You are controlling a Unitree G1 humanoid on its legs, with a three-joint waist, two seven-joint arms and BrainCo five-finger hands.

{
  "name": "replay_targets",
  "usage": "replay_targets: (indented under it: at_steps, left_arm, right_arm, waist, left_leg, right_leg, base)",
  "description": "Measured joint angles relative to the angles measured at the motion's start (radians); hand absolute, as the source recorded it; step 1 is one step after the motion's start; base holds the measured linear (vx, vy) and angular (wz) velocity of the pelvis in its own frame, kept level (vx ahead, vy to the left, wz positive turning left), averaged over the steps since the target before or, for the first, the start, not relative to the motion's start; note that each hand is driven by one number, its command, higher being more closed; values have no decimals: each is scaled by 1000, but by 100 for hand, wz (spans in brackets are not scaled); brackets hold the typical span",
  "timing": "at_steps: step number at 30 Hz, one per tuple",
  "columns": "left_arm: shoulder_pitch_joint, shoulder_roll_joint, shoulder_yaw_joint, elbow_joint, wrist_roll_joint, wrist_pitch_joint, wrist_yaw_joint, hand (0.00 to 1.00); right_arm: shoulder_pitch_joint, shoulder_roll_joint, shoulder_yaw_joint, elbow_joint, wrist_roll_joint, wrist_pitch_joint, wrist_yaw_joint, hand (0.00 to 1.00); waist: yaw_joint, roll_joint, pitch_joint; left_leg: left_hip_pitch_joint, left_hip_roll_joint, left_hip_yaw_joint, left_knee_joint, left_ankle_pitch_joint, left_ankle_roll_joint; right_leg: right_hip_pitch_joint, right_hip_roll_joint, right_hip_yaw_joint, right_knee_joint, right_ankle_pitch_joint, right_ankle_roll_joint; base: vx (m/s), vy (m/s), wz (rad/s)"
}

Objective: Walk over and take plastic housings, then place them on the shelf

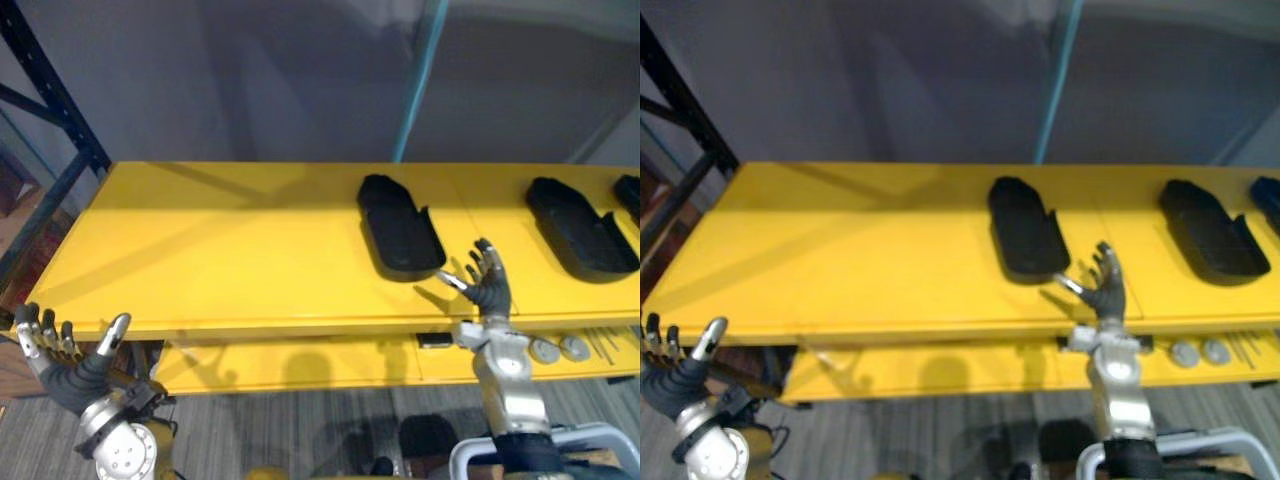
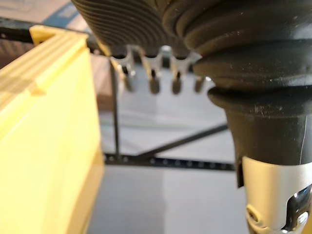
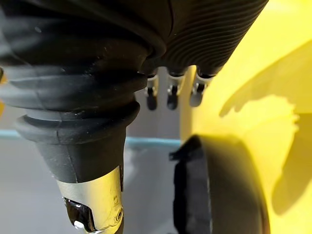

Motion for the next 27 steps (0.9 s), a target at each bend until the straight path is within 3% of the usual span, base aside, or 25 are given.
replay_targets:
  at_steps: [9, 18, 22, 27]
  left_arm:
    - [-1, 0, 0, -1, 1, 3, -6, 0]
    - [-7, 1, 0, -1, 2, 3, -6, 0]
    - [-7, 1, -1, -1, 2, 3, -5, 0]
    - [-5, 0, -38, -1, 2, -1, 9, 0]
  right_arm:
    - [-82, -17, 72, 155, 20, 61, 55, 0]
    - [-114, -29, 91, 202, 40, 64, 70, 0]
    - [-115, -28, 93, 203, 14, 64, 5, 0]
    - [-94, -17, 60, 135, -155, 53, -185, 0]
  waist:
    - [6, 2, -1]
    - [6, 4, 0]
    - [6, 8, 2]
    - [4, 27, 12]
  left_leg:
    - [-5, -1, -19, 7, 1, 1]
    - [-5, 2, -20, 14, 1, 1]
    - [-4, 2, -13, 14, 1, 1]
    - [-5, 0, -13, 14, 1, 0]
  right_leg:
    - [11, -2, -20, 0, 0, 0]
    - [17, -1, -21, 0, 0, 0]
    - [17, -1, -19, 0, 0, 0]
    - [13, -2, -19, 0, 0, 0]
  base:
    - [-17, 17, 6]
    - [-3, 5, 1]
    - [-1, 8, -1]
    - [1, 27, 0]
